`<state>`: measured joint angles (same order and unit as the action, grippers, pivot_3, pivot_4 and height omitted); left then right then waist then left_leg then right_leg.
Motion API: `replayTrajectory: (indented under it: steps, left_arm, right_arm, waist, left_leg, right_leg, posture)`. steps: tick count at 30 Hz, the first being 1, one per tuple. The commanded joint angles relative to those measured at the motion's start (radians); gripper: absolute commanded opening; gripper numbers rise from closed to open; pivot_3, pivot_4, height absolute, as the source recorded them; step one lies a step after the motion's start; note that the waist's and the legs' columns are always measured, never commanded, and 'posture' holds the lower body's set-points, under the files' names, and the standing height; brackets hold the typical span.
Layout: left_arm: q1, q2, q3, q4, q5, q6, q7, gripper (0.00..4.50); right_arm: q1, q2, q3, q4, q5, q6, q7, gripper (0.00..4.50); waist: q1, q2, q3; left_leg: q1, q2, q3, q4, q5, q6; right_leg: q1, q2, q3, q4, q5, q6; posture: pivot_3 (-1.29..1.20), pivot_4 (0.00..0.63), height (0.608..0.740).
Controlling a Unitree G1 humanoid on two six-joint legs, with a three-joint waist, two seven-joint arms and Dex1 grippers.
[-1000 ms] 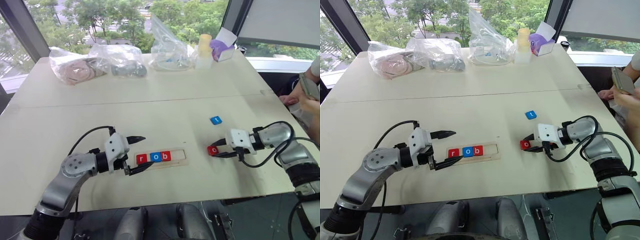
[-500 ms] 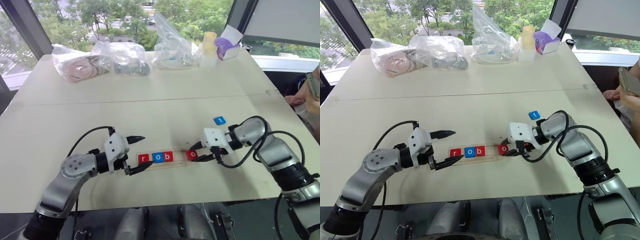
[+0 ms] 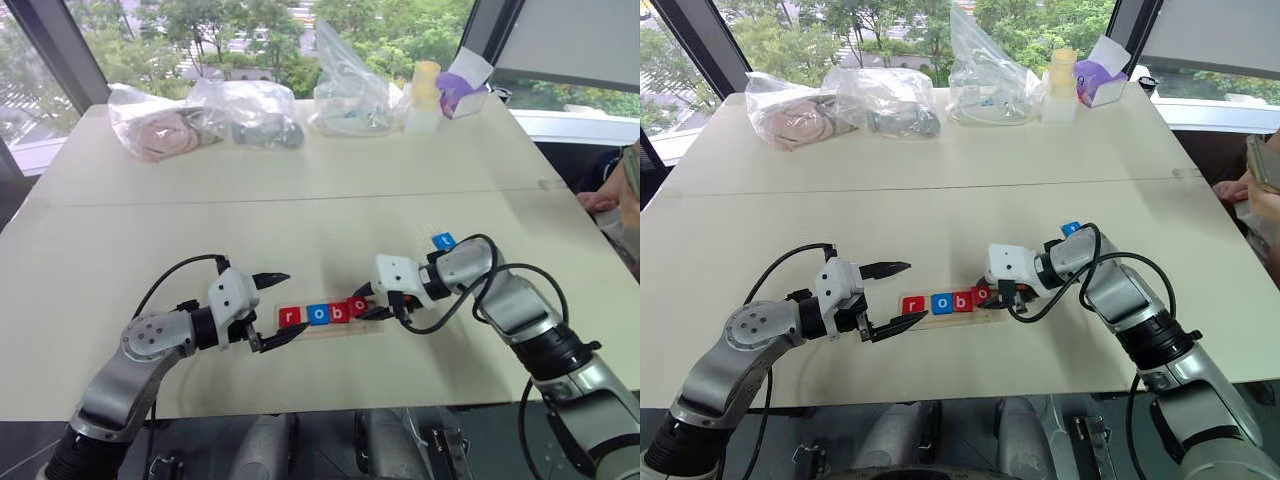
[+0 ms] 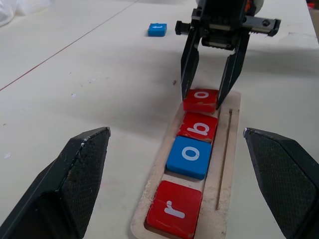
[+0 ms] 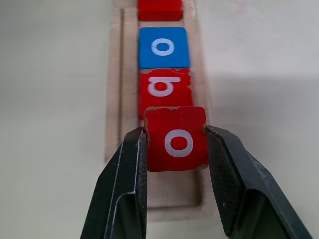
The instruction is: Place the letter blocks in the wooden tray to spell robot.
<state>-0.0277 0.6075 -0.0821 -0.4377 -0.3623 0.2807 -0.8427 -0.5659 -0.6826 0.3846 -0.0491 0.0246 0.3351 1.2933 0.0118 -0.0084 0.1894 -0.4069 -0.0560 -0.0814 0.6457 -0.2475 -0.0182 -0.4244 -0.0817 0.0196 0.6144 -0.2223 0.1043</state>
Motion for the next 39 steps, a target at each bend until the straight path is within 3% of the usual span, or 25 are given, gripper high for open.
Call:
replayTrajectory:
  steps: [1,25,34,39]
  left_arm:
    - [0.004,0.006,0.022,-0.035,-0.013,0.000,0.003,4.50]
    - [-0.018,-0.009,0.003,-0.018,-0.008,-0.002,-0.005,4.50]
    - [-0.022,-0.010,0.003,-0.019,-0.007,0.003,-0.003,4.50]
    - [-0.020,-0.010,0.004,-0.022,-0.008,0.006,0.000,4.50]
  right_arm:
    - [-0.012,-0.003,-0.003,-0.011,0.002,-0.014,0.002,1.13]
    - [0.036,-0.068,-0.038,-0.144,0.071,0.103,0.004,1.13]
    - [0.025,-0.048,-0.021,-0.103,0.057,0.079,-0.026,1.13]
    - [0.017,-0.050,-0.019,-0.092,0.056,0.072,-0.027,3.66]
  waist:
    - [-0.001,0.000,0.000]
    - [-0.001,0.000,0.000]
    - [-0.001,0.000,0.000]
    - [-0.001,0.000,0.000]
  left_leg:
    - [0.000,0.000,0.000,0.000,0.000,0.000]
    - [0.000,0.000,0.000,0.000,0.000,0.000]
    - [0.000,0.000,0.000,0.000,0.000,0.000]
    - [0.000,0.000,0.000,0.001,0.000,0.000]
  right_leg:
    - [0.000,0.000,0.000,0.000,0.000,0.000]
    - [0.000,0.000,0.000,0.000,0.000,0.000]
    - [0.000,0.000,0.000,0.000,0.000,0.000]
    - [0.000,0.000,0.000,0.000,0.000,0.000]
  posture:
    - [0.00,0.150,0.740]
    - [0.00,0.150,0.740]
    - [0.00,0.150,0.740]
    - [0.00,0.150,0.740]
